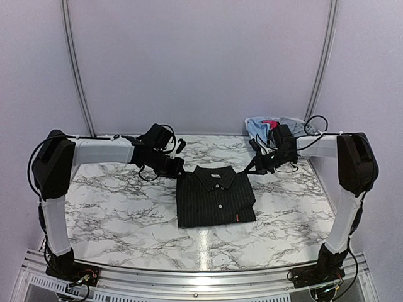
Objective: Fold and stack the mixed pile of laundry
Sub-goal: Smooth out the square-folded shirt at the center of the board.
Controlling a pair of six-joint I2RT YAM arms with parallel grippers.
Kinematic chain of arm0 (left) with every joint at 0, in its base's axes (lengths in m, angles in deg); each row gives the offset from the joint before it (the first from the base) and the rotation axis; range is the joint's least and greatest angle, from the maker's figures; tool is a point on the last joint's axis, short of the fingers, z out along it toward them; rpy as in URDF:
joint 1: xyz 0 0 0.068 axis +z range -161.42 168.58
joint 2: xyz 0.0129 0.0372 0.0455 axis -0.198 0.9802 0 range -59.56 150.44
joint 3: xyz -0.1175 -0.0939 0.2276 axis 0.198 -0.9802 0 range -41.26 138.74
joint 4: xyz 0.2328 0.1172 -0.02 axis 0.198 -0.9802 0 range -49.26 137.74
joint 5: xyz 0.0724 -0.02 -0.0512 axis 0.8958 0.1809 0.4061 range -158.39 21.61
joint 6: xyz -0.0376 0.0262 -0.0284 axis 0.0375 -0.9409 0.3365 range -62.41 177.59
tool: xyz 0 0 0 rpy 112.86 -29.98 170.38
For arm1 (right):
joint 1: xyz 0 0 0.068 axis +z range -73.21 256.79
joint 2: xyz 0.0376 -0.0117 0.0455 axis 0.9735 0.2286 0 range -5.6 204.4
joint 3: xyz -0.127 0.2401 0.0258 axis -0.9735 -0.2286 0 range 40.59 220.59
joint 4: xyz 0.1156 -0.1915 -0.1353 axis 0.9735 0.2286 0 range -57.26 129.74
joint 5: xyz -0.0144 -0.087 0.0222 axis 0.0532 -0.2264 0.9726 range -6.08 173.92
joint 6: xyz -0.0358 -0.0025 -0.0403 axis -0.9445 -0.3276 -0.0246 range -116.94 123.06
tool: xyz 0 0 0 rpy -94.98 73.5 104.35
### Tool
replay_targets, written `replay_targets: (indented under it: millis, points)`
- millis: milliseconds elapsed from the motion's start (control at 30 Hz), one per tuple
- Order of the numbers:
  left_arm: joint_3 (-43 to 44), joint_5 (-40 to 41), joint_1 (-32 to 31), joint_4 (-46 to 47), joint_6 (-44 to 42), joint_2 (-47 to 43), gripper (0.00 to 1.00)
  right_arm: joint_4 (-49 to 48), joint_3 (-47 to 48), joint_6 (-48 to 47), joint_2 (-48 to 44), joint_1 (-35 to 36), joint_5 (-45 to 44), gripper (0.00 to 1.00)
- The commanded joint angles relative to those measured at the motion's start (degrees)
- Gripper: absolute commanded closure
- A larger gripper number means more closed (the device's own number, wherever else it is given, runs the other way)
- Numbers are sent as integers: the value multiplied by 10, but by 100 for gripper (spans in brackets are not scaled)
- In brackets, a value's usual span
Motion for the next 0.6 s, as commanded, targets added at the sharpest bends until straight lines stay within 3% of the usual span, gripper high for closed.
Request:
replay_targets:
  millis: [0, 200, 567]
  points:
    - [-10, 24, 12, -3, -8, -15, 100, -5, 29, -6, -8, 1, 2, 100]
    - [-41, 66, 23, 34, 12, -4, 100, -41, 25, 1, 38, 1, -22, 100]
    - [19, 92, 30, 31, 31, 95, 100, -72, 47, 17, 124, 21, -74, 100]
